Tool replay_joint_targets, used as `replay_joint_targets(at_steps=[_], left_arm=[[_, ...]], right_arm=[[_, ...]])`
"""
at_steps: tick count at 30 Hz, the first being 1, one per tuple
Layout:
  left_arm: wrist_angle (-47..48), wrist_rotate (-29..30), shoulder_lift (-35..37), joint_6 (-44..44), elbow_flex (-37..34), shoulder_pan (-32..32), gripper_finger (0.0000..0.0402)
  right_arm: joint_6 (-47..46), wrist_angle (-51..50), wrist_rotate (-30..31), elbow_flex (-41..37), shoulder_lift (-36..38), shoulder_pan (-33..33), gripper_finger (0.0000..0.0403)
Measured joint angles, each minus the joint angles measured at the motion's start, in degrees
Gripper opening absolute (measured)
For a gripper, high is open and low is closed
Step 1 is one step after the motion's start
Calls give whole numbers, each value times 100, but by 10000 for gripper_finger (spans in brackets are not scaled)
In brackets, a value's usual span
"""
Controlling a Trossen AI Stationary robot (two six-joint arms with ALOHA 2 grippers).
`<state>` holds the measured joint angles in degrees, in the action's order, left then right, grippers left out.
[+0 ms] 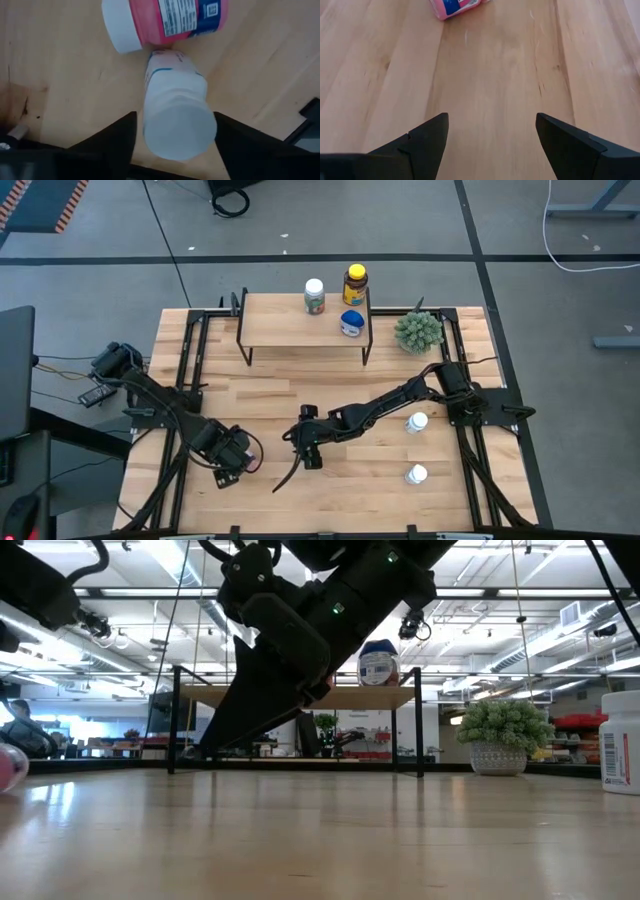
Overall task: Pick and place medicine bottles onto shelf by color
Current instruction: Put the bottom left white pill bottle on the shelf
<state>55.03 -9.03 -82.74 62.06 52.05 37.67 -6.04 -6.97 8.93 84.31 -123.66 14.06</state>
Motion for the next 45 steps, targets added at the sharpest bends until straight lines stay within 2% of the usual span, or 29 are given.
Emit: replay_joint_targets(at_steps=[5,11,14,18,27,30,34,39,45], left_arm=[[94,67,2,-158,0,-140,174],[556,146,-7,-899,190,-626,172],[1464,215,-4,-1462,717,-985,172],[2420,731,-1,-2259,1682,-1502,172],[3196,1702,-18,-4639,3802,-3382,172],[3531,1867,-111,-5475,4332,-4190,172],[3469,1911,-286,-6572,4757,-5292,172],[3434,1900,-910,-7791,5072,-6423,172],[3383,1974,-1985,-8847,5915,-7161,172]], right_arm=[[0,-41,0,0,0,2,308],[-26,-316,0,0,19,37,308],[-180,-418,0,0,77,39,308],[-302,-552,1,0,186,126,308],[-465,-930,48,0,474,482,308],[-611,-1094,110,-2,472,598,308],[-746,-1065,274,0,472,679,308],[-816,-998,472,0,468,671,308],[-876,-848,761,0,463,647,308]])
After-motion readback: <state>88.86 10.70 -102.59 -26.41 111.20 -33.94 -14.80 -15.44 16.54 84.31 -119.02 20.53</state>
